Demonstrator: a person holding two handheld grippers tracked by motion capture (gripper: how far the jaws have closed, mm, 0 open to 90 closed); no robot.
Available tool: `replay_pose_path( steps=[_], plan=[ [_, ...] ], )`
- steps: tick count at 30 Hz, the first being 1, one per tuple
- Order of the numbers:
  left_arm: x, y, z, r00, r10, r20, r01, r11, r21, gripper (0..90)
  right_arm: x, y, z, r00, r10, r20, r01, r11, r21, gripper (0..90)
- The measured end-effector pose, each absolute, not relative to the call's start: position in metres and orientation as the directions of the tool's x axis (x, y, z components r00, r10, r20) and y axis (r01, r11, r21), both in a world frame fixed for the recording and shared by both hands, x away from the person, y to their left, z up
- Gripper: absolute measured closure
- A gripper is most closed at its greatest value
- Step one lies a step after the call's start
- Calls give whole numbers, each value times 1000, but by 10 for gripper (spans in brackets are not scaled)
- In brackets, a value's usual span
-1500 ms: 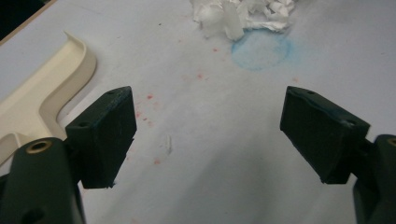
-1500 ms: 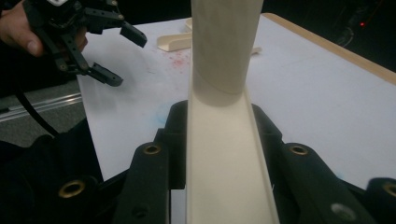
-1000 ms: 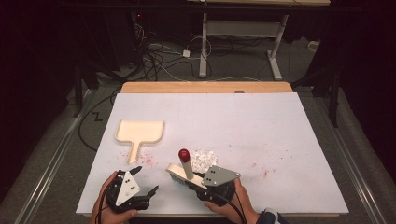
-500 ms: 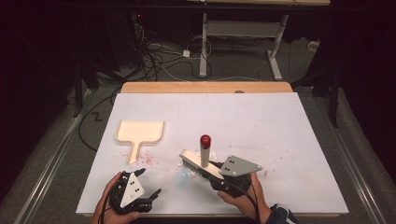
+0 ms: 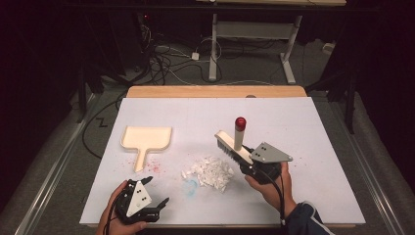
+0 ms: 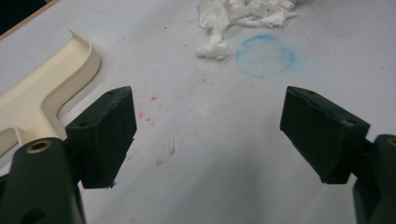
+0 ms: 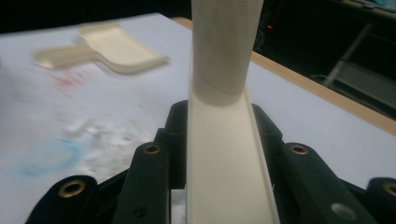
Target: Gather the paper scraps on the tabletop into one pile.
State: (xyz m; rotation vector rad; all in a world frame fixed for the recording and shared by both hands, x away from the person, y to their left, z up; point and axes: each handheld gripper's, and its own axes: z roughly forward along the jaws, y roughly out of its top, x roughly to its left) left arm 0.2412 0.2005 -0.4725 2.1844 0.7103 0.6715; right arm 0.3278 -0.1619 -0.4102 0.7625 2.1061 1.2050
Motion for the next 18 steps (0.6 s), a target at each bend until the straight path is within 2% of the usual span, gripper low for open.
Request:
replay_pose_path(
  steps=[2, 6, 18],
  plan=[
    [241, 201, -473, 709, 662, 243, 281, -581, 764, 175, 339, -161, -422, -639, 735, -229, 205, 450, 869, 676],
    [242, 201, -473, 711, 661, 239, 284, -581, 763, 175, 353, -157, -442, -625, 754, -200, 265, 447, 854, 676],
    [242, 200, -474, 715, 659, 234, 286, -581, 762, 174, 339, -105, -459, -687, 686, -237, 190, 485, 854, 672]
  ],
)
